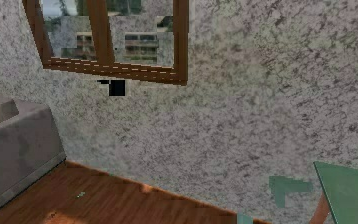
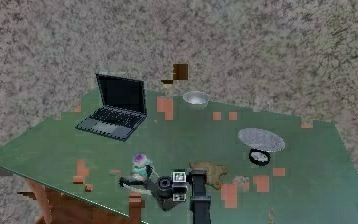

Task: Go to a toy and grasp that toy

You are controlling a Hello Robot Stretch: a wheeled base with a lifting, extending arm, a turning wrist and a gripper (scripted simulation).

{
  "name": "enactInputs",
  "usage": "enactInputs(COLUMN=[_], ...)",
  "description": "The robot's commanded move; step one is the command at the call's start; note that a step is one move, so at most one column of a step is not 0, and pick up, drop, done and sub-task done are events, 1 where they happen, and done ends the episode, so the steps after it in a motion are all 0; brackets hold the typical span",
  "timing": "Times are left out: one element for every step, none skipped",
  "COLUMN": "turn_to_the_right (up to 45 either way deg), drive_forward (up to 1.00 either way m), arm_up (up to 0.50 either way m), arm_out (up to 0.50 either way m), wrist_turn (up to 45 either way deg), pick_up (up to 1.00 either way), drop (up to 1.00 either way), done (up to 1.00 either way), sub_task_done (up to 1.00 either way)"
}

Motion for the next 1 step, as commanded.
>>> enactInputs(turn_to_the_right=[0.0], drive_forward=[0.00], arm_up=[0.00], arm_out=[0.00], wrist_turn=[0.0], pick_up=[0.00], drop=[0.00], done=[1.00], sub_task_done=[0.00])
